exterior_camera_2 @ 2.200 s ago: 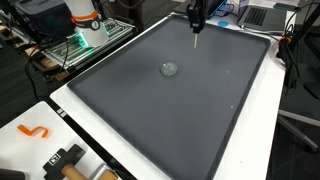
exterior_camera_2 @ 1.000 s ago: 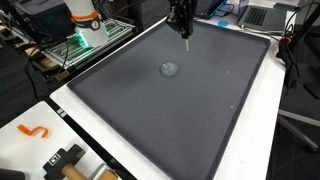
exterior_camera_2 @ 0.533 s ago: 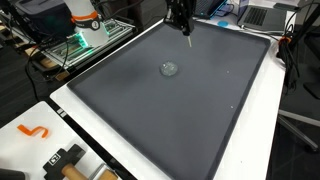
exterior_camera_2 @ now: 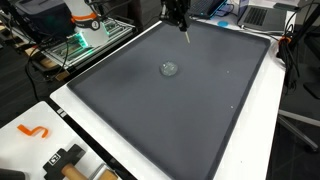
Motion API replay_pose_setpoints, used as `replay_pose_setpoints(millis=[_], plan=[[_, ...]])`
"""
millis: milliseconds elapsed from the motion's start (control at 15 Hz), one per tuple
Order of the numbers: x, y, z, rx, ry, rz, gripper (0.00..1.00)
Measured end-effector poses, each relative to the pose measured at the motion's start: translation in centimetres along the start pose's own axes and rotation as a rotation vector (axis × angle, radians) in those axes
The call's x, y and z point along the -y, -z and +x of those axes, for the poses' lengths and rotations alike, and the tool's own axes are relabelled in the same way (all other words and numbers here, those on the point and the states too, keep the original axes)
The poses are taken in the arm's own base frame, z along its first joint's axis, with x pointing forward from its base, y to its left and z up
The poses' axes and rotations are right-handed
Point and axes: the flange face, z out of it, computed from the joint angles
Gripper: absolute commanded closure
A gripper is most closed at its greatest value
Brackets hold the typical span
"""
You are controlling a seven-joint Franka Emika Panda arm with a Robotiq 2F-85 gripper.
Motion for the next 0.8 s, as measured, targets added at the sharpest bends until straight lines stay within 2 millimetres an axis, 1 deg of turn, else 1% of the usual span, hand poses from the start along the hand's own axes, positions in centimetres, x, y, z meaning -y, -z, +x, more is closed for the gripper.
replay_pose_setpoints(millis=[333,800], plan=[[-0.1,0.6,-2.1,0.003,0.062,0.004,0.97],[0.1,1.2,-5.0,-0.003,0.087,0.005,0.97]])
